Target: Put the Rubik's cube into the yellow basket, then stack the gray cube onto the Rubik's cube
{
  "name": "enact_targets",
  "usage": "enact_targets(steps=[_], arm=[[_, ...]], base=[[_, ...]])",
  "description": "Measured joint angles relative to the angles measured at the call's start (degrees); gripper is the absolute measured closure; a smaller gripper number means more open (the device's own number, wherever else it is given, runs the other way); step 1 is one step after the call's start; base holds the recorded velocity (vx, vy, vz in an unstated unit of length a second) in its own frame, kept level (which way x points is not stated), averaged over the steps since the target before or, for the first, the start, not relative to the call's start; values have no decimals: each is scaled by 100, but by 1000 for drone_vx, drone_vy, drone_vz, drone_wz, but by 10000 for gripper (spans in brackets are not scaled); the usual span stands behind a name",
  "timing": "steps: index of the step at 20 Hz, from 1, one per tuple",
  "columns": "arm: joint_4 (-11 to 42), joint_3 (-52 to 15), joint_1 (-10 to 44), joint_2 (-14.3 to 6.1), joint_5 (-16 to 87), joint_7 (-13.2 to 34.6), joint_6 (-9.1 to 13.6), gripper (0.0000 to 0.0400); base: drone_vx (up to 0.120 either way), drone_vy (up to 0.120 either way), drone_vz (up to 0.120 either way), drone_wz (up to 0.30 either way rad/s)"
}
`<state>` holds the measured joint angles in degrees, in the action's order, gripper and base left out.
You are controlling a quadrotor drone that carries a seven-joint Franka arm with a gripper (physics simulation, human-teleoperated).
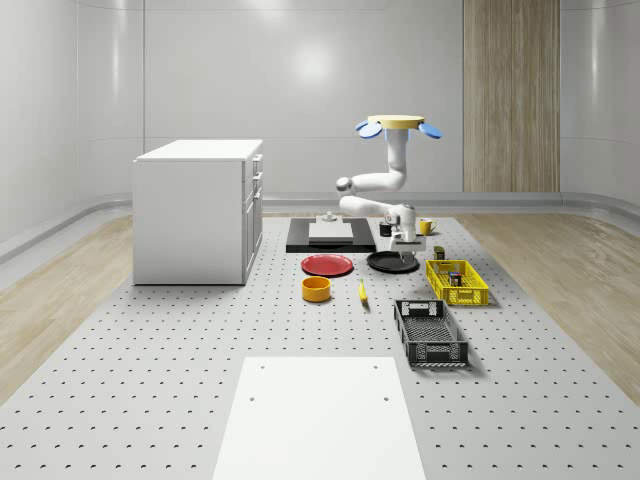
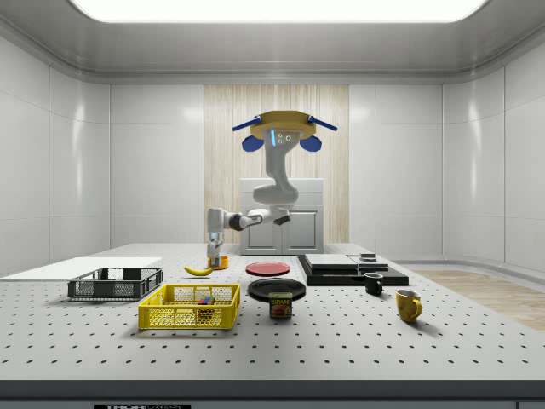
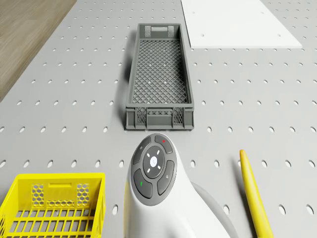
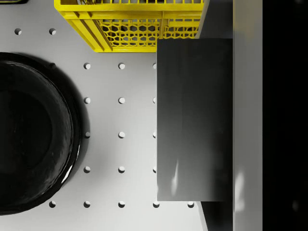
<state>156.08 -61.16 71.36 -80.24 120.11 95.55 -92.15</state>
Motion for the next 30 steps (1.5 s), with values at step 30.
enact_targets(steps=[30], arm=[[3,3,-13,22,11,-10,21,150]], base=[[-19,120,-4,0]])
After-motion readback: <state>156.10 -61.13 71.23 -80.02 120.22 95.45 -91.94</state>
